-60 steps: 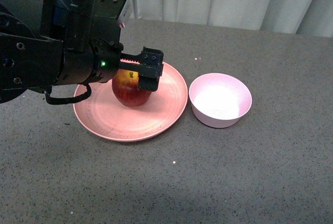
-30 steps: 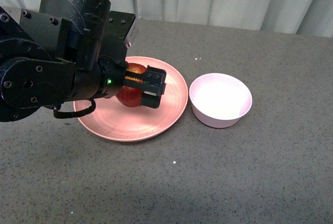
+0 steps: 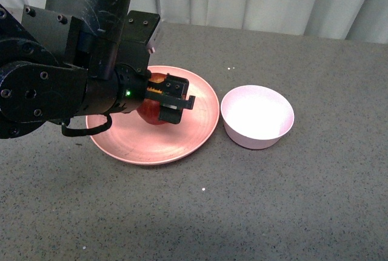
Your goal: Move apple from plate to bowl
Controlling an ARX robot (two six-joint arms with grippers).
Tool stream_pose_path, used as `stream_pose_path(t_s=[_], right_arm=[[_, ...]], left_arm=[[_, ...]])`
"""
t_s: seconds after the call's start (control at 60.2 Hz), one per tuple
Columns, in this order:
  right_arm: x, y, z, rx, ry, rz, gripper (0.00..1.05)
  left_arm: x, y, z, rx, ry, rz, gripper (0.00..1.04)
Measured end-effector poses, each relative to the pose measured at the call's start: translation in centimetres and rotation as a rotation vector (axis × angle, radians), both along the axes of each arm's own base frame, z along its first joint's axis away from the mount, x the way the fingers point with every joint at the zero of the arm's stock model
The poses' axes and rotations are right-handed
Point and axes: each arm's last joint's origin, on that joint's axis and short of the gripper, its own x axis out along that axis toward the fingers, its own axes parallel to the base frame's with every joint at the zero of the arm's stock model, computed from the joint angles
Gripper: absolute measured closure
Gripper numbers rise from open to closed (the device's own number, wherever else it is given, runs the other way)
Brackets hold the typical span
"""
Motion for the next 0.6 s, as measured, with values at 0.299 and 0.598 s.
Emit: stream_pose_path(t_s=[0.299,0.598], right_arm=[[0.0,0.0,0.0,0.0,0.0,0.0,0.09],[0.0,0.0,0.0,0.0,0.0,0.0,0.09]], left_arm=[[-0.8,-4.9,5.2,-0.126,-0.086,-0.134,0.3],[-1.8,-9.8,4.7,-0.124,-0.073,-0.211,0.3]])
